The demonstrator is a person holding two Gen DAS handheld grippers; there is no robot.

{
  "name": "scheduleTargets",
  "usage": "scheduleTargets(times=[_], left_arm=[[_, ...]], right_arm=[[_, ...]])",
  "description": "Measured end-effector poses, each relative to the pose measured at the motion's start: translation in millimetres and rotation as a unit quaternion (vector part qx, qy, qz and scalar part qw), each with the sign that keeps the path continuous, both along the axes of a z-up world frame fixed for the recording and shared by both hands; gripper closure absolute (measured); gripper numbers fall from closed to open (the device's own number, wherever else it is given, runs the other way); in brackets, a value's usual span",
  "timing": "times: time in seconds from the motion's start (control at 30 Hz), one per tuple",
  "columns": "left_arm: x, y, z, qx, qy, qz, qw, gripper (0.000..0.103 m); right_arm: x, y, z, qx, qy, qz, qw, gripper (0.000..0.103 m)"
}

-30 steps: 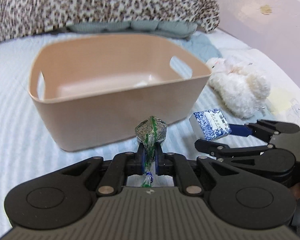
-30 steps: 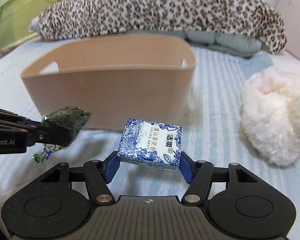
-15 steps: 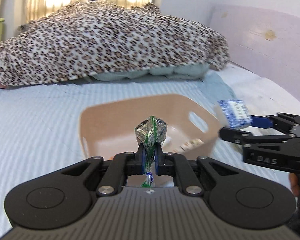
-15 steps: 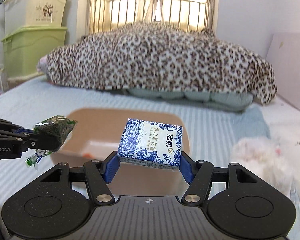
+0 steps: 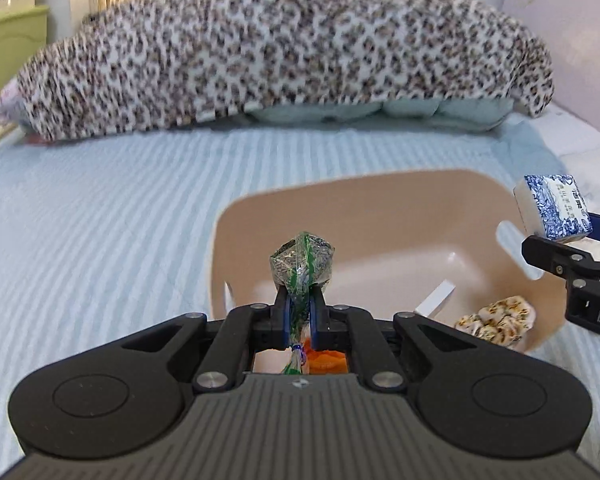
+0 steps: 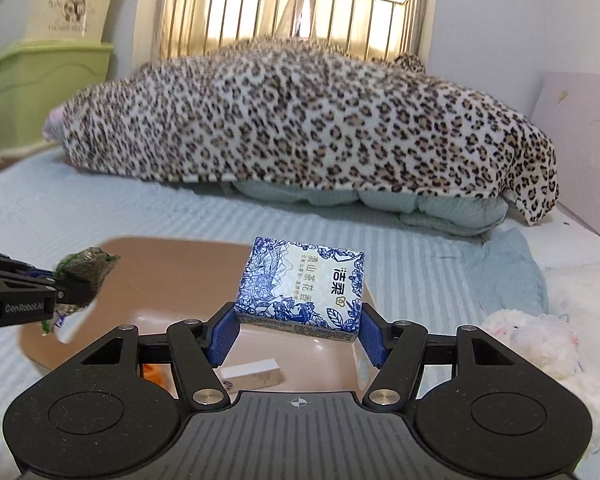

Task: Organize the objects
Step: 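Carry both items over the basket and open both tools to drop them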

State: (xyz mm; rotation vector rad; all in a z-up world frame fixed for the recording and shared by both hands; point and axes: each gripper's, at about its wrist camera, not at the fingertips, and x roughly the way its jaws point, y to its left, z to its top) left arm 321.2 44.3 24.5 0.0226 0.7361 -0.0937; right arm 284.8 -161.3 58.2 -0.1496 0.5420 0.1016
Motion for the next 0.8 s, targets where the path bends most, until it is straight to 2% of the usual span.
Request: scheduleTargets(times=[0.2, 0.37, 0.4, 0.43, 0.5, 0.63, 0.8], left_arm=[[22.5, -1.7, -23.8, 0.018, 0.044, -0.011, 0.9988, 0.093], [18.6, -8.4, -25.0, 0.038, 0.05, -0.028, 0.9977, 0.085], [17.3, -9.2, -23.0, 0.039, 0.05, -0.03, 0.9976, 0.069], [15.1, -9.3, -20.1, 0.038, 0.045, -0.029, 0.9978, 0.046], [7.8, -7.8, -12.6, 0.026, 0.026, -0.024, 0.999, 0.025], [-1.8, -4.3, 0.8, 0.004, 0.02, -0.009, 0.9998, 0.024], [-20.1, -5.6, 13.9, 0.011, 0.015, 0.001, 0.9998, 0.024]], right_arm=[[25.9, 8.3, -25.7, -0.022, 0.038, 0.004, 0.999, 0.043], [33.8, 11.3, -36.5, -0.018, 0.074, 0.008, 0.997, 0.041], [32.8, 11.5, -37.0, -0.017, 0.077, 0.009, 0.997, 0.034], [31.3, 11.8, -36.3, -0.017, 0.076, 0.009, 0.997, 0.035], [26.5, 11.0, -31.5, -0.015, 0.071, 0.012, 0.997, 0.032], [13.5, 6.8, -14.9, -0.009, 0.055, 0.012, 0.998, 0.022], [-6.2, -1.3, 3.5, 0.008, 0.053, 0.009, 0.999, 0.013]])
